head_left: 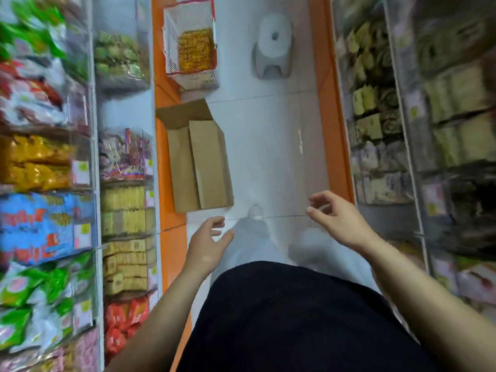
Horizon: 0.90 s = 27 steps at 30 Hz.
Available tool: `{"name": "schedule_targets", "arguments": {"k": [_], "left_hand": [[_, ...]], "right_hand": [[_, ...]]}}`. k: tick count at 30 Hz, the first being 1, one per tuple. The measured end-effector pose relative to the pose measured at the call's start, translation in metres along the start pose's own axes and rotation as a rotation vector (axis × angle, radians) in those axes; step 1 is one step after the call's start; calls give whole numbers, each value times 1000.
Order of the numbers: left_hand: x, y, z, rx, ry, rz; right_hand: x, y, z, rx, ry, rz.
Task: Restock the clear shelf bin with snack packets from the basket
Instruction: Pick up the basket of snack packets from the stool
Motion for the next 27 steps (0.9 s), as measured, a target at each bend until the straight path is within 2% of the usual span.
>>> {"name": "schedule_targets", "arguments": {"k": [4, 8, 14, 21, 27], "left_hand": [[-2, 109, 75, -57, -79, 19], [-36, 209, 155, -99, -116, 17], [-65, 308, 247, -82, -61, 7], [-25, 388, 300, -20, 26, -28], [11, 439, 408, 33, 56, -101]], "right_hand": [[52, -12, 47, -61, 9, 19], [105, 3, 111, -128, 16, 40], [193, -3, 245, -102, 6, 20], [283, -111, 383, 14, -48, -16], [321, -199, 512, 60, -35, -87]]}}
Point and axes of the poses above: each hand's wrist, its own z-axis towards the middle knuckle, its own x-axis out of the back of the hand, y = z × x, the point moved 8 cm from there along z, towards the middle knuckle, and after that the axes turned 12 degrees about -z, right-handed, at the moved point
